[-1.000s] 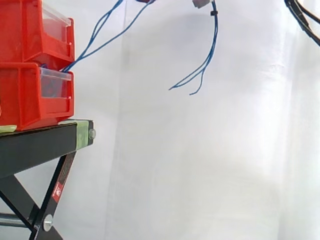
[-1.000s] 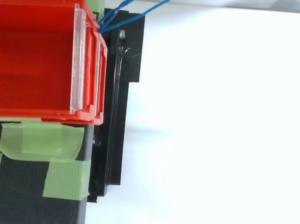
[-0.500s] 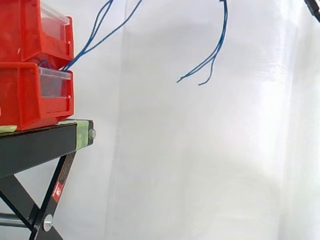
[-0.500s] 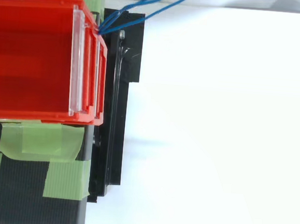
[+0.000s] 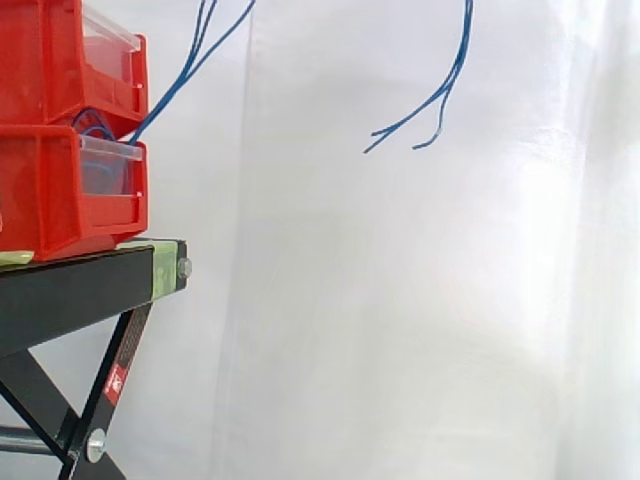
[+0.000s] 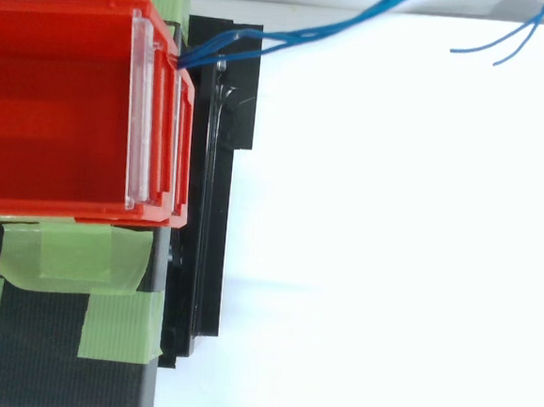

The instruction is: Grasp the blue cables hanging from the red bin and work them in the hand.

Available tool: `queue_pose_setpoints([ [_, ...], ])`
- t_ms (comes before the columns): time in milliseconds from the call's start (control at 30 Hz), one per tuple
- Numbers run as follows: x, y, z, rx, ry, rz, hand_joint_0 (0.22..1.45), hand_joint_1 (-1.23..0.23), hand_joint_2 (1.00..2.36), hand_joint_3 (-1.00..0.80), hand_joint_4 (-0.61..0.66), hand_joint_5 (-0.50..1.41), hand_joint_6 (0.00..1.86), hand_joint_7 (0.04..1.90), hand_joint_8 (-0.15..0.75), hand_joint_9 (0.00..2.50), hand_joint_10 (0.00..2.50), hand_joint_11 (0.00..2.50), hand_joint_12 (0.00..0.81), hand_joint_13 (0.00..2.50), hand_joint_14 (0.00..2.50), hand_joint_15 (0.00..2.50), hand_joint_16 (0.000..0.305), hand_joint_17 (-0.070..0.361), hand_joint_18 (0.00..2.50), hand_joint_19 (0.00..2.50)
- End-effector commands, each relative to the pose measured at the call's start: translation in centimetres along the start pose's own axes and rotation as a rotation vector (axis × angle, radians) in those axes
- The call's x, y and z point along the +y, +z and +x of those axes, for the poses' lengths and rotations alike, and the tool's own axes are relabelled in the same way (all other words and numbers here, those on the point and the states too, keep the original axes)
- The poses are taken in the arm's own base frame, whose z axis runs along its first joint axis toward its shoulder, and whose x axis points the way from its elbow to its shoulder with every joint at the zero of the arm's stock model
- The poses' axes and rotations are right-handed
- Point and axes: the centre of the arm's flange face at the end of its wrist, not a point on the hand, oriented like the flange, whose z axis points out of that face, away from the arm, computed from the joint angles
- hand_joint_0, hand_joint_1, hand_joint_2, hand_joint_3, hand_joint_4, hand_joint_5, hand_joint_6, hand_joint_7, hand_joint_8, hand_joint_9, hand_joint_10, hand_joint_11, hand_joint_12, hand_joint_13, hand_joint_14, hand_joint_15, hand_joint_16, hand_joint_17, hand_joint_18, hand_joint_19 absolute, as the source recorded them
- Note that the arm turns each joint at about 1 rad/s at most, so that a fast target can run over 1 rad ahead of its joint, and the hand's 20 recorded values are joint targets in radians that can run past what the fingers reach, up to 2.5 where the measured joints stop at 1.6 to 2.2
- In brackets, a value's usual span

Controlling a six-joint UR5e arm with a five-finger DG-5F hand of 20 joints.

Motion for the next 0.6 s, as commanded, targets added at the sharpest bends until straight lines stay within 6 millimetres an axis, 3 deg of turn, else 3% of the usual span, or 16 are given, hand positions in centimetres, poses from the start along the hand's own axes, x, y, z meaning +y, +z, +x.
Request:
queue_pose_setpoints([
  [0,0.0,-0.2,0.5,0.008,0.019,0.004,0.89,-0.69,1.02,-0.26,0.26,0.63,0.01,1.44,0.363,0.85,2.5,2.2,0.447,1.03,2.5,1.5,0.05,0.113,1.49,1.21],
  [200,0.5,-1.7,2.6,0.01,0.068,0.043,0.89,-0.69,1.02,-0.26,0.26,0.63,0.01,1.44,0.361,0.84,2.5,2.2,0.449,1.02,2.5,1.5,0.049,0.111,1.48,1.22],
  [333,-1.7,-4.1,5.6,-0.036,0.084,0.118,0.89,-0.69,1.02,-0.26,0.25,0.63,0.01,1.44,0.362,0.84,2.5,2.2,0.45,1.02,2.5,1.51,0.05,0.112,1.48,1.21],
  [567,-5.6,-5.6,8.2,-0.057,0.216,0.146,0.89,-0.69,1.02,-0.26,0.25,0.63,0.01,1.44,0.361,0.84,2.5,2.2,0.448,1.02,2.5,1.49,0.05,0.112,1.48,1.21],
])
